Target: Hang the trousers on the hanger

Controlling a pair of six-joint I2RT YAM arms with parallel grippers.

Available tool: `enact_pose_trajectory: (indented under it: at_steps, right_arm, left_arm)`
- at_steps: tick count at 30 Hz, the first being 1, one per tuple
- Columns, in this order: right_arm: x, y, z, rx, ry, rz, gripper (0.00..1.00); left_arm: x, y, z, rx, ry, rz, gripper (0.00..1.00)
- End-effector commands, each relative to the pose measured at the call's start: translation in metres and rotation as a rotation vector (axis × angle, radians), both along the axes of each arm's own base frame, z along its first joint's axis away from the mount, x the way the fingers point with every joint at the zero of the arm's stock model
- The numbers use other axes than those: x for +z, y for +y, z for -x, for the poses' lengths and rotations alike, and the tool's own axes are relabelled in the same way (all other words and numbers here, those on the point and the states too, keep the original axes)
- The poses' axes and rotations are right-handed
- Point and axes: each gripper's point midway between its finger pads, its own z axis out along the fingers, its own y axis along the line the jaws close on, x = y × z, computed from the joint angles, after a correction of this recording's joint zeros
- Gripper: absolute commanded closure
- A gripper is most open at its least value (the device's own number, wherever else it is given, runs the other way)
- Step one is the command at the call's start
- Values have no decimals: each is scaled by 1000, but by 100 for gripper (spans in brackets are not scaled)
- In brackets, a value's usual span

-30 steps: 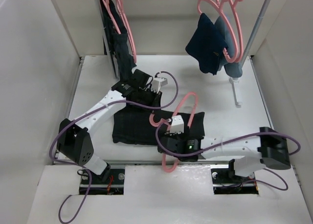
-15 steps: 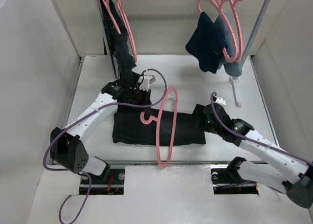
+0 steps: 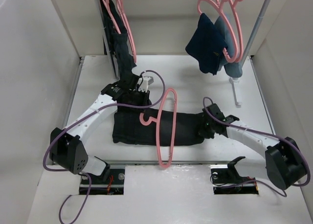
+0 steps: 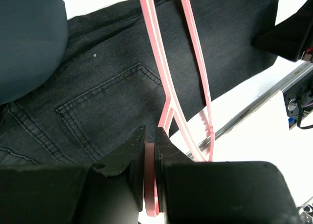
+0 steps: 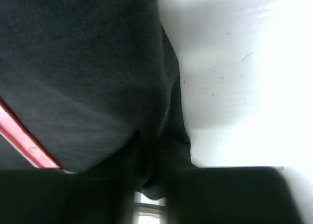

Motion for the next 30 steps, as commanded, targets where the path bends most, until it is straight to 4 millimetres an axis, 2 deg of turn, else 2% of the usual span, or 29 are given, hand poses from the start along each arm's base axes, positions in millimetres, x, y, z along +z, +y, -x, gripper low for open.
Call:
enact_pose_trajectory:
  at_steps: [1, 2, 3, 7, 8, 10, 11, 13, 14, 15, 16, 17, 19, 20, 23, 25, 26, 28, 30]
  right_arm:
    - [2, 5, -12, -18, -48, -84, 86]
    - [6, 1, -10, -27, -60, -90, 100]
    - [9, -5, -11, -42, -76, -67, 100]
    - [49, -22, -18, -65, -206, 61, 100]
    - [73, -18, -23, -68, -256, 71, 100]
    - [107, -8, -32, -48, -376, 106, 100]
    - [131, 22, -31, 28, -427, 69, 100]
    - [129, 60, -36, 183, -438, 90, 100]
    - [127, 92, -25, 301, -421, 52, 100]
    - [136, 121, -28, 365, -447, 7, 100]
    - [111, 141, -26, 448, -397, 36, 100]
    - [105, 164, -14, 515, -369, -15, 100]
    - [94, 193, -17, 571, -374, -95, 100]
    - [90, 200, -15, 578, -370, -136, 100]
    - [70, 217, -9, 621, -366, -212, 100]
    - [58, 219, -12, 629, -336, -233, 100]
    - [52, 227, -14, 649, -345, -252, 100]
    - [42, 228, -19, 655, -326, -299, 100]
    - [22, 227, -24, 668, -311, -305, 100]
  left_arm:
    - [2, 4, 3, 7, -20, 8, 100]
    - [2, 4, 3, 7, -20, 8, 100]
    - [2, 4, 3, 7, -20, 8, 100]
    - [0, 1, 2, 2, -15, 14, 100]
    - [1, 0, 3, -5, -10, 23, 100]
    - [-2, 0, 3, -5, 0, 18, 100]
    - [-2, -2, 4, -11, 4, 25, 100]
    - [-5, -2, 3, -11, 12, 21, 100]
    - [-5, -2, 3, -11, 12, 21, 100]
    - [-6, -4, 2, -16, 16, 27, 100]
    - [-6, -4, 2, -16, 16, 28, 100]
    - [-6, -4, 2, -16, 16, 28, 100]
    - [-3, -5, 1, -16, 8, 32, 100]
    - [0, -4, -3, -17, -10, 26, 100]
    - [3, -4, -2, -17, -18, 30, 100]
    - [7, -6, 0, -26, -21, 46, 100]
    - [7, -7, 1, -32, -18, 53, 100]
    - [12, -10, 2, -50, -25, 69, 100]
    - [17, -12, 1, -58, -31, 84, 100]
